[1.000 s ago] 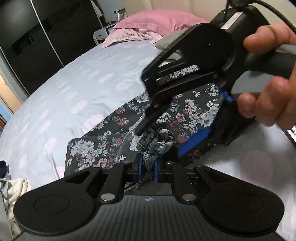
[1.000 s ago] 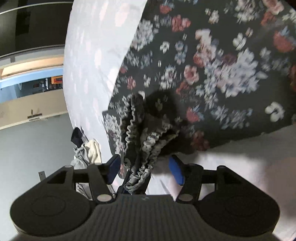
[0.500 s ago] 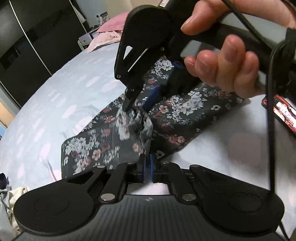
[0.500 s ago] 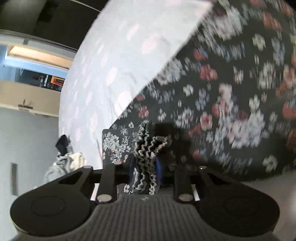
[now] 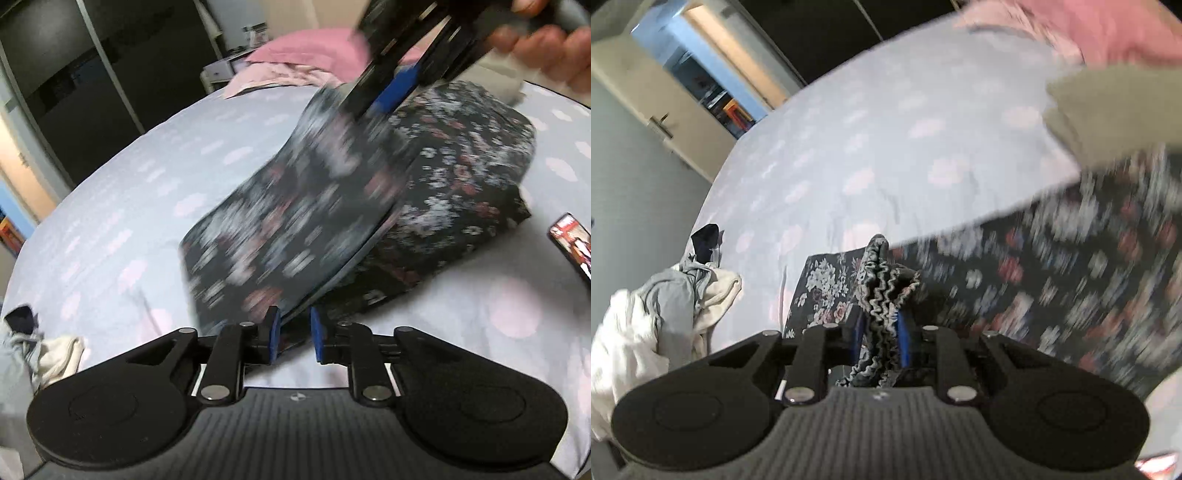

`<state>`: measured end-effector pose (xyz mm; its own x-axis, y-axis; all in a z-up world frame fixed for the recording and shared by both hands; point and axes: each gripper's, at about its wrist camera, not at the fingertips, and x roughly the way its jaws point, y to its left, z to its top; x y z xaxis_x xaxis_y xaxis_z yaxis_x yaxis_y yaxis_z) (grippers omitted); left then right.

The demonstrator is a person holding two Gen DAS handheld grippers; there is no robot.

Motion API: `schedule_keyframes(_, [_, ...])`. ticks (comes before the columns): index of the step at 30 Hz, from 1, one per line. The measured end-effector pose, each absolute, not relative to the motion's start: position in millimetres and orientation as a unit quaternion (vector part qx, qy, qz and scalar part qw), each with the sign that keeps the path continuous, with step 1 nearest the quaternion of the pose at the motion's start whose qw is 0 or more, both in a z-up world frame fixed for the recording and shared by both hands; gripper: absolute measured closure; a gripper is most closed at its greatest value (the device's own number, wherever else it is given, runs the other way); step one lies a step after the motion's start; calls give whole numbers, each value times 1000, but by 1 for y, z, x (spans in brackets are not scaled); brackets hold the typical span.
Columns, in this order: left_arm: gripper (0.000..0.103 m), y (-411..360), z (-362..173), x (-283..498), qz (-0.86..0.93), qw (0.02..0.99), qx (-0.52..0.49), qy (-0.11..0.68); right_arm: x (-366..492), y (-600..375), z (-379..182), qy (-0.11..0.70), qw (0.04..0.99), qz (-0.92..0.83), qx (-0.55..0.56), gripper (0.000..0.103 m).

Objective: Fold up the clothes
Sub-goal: 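Grasp the leg hems with the right gripper while the left gripper releases them, then fold the leg hems over toward the waistband with the right gripper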

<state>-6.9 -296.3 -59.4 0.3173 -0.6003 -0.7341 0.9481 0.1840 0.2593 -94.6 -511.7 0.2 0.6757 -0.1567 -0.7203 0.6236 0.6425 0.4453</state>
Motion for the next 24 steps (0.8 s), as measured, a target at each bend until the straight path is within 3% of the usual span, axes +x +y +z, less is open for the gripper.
schedule_keyframes(3, [75,-289,-64,7,-520,735,350,259,-106,-525,35,329,851,-243,330,82])
schedule_keyframes(11, [74,-286,-75,25,-507,732,351,287,-153,-561,106,335,852,-279,290,83])
schedule_keyframes(24, [75,-317,-79,10,-540,708,350,291,-238,-634,107,351,821,-358,273,83])
